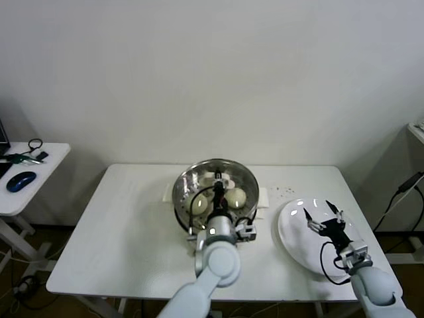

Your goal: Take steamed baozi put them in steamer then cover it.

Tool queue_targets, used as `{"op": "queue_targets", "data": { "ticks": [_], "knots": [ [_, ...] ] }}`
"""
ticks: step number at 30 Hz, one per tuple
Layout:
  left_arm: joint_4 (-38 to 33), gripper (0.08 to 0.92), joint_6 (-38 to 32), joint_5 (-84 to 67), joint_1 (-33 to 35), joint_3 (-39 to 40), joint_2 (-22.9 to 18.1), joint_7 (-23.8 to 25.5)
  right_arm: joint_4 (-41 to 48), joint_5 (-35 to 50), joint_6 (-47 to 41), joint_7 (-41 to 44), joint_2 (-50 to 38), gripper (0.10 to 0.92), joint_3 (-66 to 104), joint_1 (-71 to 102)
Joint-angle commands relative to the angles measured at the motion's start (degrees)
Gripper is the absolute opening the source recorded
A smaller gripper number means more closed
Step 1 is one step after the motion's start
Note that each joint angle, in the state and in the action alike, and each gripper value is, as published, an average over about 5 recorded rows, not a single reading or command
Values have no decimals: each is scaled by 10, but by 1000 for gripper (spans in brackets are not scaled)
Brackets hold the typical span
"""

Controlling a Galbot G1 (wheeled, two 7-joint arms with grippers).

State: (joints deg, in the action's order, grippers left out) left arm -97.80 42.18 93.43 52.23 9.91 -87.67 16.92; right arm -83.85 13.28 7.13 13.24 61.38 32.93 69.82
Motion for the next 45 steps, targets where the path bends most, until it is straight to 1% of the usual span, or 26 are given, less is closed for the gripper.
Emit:
{"op": "queue_targets", "data": {
  "ticks": [1,6,20,27,30,36,45],
  "knots": [
    [9,144,28,0,1,0,5,-4,-1,-2,0,1,-1,823,1,1],
    [9,144,28,-7,2,-3,12,-6,-1,-5,1,1,-1,823,1,0],
    [16,144,28,-31,9,-6,18,-36,-1,-6,2,4,-2,823,4,2],
    [-3,153,28,-56,14,-5,34,-33,-8,-1,-6,11,-2,823,10,11],
    [-26,211,28,-66,17,-4,48,-28,-16,10,-20,16,-5,823,14,15],
    [-85,383,28,-88,35,-3,83,-23,-25,12,-52,18,-10,823,20,20],
    [-186,642,28,-138,72,-16,118,-11,-32,4,-81,15,-10,823,20,18]
  ]
}}
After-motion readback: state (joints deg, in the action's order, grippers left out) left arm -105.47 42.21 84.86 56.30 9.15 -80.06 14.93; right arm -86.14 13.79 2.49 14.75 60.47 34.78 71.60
